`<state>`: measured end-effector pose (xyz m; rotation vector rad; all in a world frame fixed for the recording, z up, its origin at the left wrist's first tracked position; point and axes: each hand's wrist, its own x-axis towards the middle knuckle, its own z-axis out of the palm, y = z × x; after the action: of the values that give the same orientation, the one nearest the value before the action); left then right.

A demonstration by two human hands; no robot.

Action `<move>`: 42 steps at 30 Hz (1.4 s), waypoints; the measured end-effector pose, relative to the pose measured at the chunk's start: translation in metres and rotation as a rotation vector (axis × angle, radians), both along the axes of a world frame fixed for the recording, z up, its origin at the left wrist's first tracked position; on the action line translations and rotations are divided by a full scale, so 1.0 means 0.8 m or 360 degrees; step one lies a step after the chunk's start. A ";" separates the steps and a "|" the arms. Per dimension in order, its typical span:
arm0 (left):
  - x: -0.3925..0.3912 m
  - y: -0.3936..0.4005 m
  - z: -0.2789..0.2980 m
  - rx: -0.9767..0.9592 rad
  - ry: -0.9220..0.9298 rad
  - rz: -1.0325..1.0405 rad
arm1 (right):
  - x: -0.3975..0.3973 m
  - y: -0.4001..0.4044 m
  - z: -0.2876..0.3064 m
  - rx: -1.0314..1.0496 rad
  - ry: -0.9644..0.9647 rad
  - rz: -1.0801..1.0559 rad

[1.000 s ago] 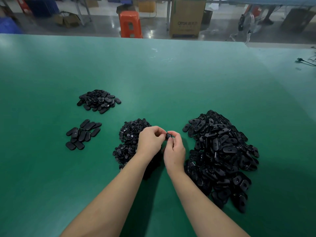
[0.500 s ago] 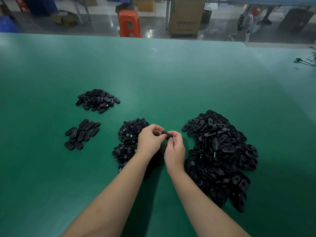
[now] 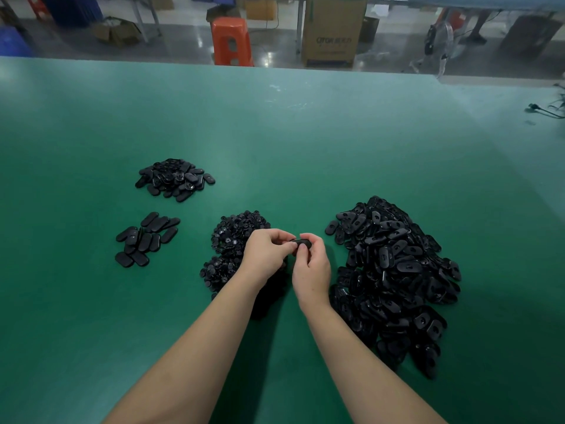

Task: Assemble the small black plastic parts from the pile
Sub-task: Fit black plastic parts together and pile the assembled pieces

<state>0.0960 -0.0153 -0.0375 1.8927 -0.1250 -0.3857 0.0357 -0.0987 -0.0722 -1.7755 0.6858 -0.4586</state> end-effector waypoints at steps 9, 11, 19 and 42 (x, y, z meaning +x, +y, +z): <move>-0.002 -0.001 -0.002 -0.0019 0.0065 -0.0030 | 0.000 -0.001 -0.001 0.0040 -0.0012 -0.0018; -0.003 -0.001 -0.004 0.0023 0.0071 -0.0059 | 0.001 -0.002 -0.001 0.0057 -0.0008 -0.0022; 0.000 -0.004 -0.008 0.0286 -0.0032 -0.0062 | 0.001 -0.003 -0.001 0.0077 0.0003 -0.0024; 0.002 0.007 0.011 0.0315 0.0105 -0.0214 | -0.002 -0.001 -0.002 0.0257 -0.0057 0.0021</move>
<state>0.0977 -0.0096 -0.0289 2.0700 -0.1760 -0.5691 0.0340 -0.0999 -0.0737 -1.6154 0.6673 -0.4132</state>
